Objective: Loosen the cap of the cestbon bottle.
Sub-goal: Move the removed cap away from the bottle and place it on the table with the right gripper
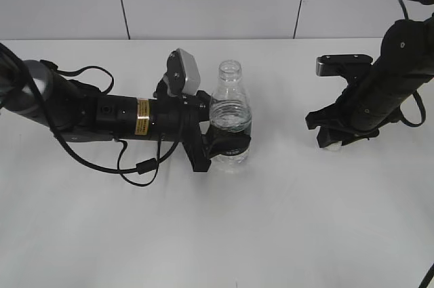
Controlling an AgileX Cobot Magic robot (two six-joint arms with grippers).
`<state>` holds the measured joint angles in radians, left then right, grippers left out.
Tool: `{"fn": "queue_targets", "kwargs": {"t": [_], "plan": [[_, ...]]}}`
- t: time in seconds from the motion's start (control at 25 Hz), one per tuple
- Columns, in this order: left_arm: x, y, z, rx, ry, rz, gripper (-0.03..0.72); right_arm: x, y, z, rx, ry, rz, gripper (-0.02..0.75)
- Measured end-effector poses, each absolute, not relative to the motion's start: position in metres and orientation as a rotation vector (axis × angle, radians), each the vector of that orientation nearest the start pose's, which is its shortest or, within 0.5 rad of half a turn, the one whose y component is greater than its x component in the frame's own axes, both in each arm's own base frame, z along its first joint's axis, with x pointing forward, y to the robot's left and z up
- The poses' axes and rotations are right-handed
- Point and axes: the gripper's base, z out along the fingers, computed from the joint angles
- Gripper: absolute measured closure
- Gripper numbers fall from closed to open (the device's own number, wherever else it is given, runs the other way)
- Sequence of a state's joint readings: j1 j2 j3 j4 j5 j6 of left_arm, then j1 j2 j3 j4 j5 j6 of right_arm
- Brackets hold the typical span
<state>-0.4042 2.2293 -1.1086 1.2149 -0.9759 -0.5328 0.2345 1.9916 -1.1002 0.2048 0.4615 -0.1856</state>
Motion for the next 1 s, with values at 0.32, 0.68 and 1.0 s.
{"fn": "queue_targets", "kwargs": {"t": [0.32,0.68,1.0], "plan": [[0.3416,-0.22,0.0843,1.3,1.595,-0.847,0.279,0.3558,0.0936,0.1133,-0.364,2.816,0.18,0.302],[0.3415,-0.22,0.0843,1.303,1.592,-0.846,0.279,0.3542,0.0936,0.1128,-0.376,2.833,0.182,0.137],[0.341,-0.2211,0.0896,1.294,1.565,-0.865,0.102,0.3531,0.0935,0.1125,-0.387,2.843,0.183,0.141]]}}
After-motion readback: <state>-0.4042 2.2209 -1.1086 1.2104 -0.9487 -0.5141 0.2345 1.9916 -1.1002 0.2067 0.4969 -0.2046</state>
